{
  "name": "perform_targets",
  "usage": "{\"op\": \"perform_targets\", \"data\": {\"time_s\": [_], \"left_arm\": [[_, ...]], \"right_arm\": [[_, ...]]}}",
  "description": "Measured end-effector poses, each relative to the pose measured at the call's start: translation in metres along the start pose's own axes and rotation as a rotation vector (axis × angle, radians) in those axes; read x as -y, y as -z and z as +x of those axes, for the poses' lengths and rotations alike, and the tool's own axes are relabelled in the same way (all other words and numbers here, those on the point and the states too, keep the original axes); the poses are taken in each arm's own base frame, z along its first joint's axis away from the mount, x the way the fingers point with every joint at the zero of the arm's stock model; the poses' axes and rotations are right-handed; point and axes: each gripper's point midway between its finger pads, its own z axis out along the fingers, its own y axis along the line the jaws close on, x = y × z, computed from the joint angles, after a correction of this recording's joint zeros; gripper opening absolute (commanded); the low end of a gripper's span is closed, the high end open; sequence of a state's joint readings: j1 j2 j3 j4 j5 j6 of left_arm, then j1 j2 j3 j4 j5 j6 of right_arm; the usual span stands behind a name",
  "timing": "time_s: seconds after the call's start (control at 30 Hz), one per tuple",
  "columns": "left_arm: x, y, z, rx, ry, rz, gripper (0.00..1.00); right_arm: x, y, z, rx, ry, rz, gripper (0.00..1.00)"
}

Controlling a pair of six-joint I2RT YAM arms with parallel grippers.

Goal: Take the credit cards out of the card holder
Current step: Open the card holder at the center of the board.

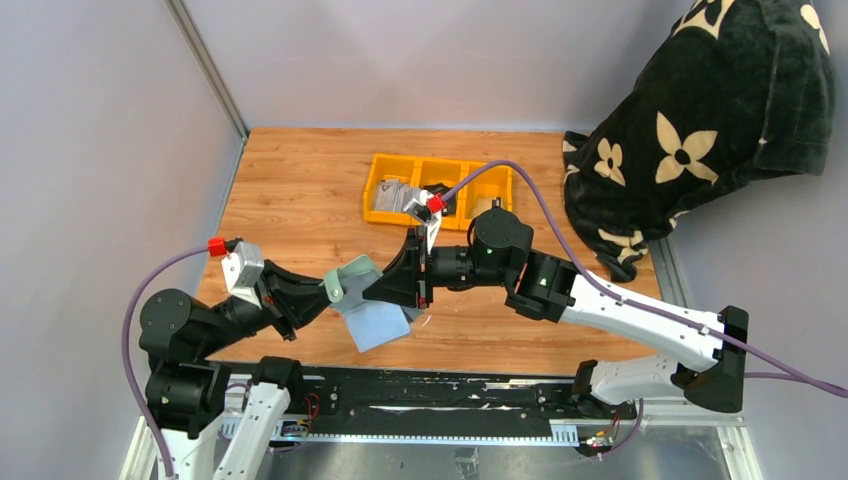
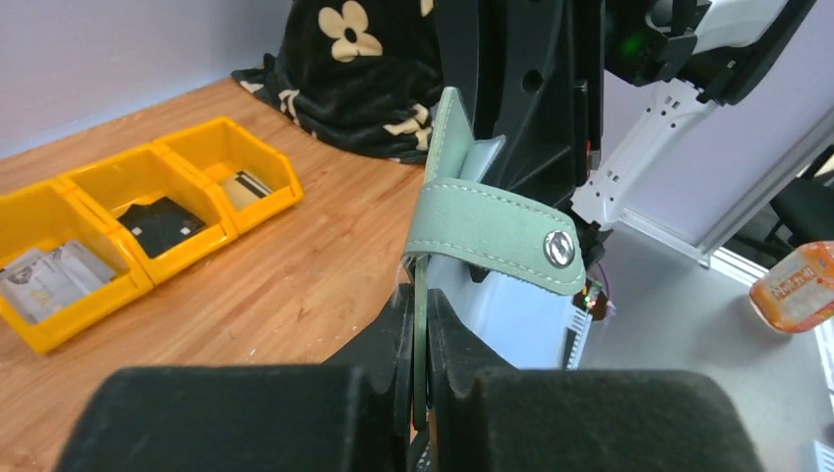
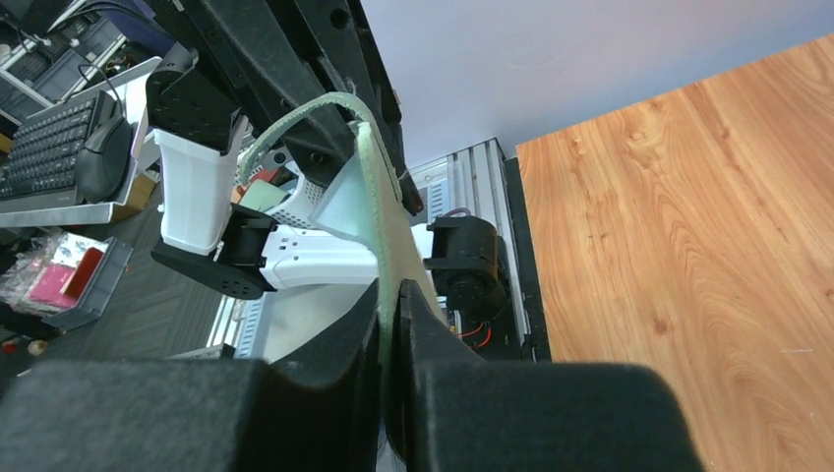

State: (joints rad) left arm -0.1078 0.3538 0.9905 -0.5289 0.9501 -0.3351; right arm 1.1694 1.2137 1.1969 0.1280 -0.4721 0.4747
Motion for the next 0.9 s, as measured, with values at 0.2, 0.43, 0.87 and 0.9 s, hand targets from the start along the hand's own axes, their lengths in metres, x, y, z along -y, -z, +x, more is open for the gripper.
{"op": "perform_targets", "data": {"time_s": [0.2, 0.43, 0.87, 0.9], "left_arm": [[-0.008, -0.002, 0.0, 0.01, 0.031, -0.036, 0.0], [-0.011, -0.013, 0.002, -0.014, 0.208, -0.002, 0.0], [-0.012, -0.027, -0.013, -0.019, 0.395, 0.06, 0.0], [-0.01, -0.027, -0.015, -0.018, 0.399, 0.067, 0.0]], "right_arm": [[-0.008, -0.001, 0.0, 0.002, -0.021, -0.044, 0.52], [-0.022, 0.024, 0.021, 0.003, 0.001, -0.118, 0.56], [-0.024, 0.056, 0.038, 0.036, 0.085, -0.109, 0.41], [-0.021, 0.055, 0.039, 0.032, 0.088, -0.097, 0.39]]}}
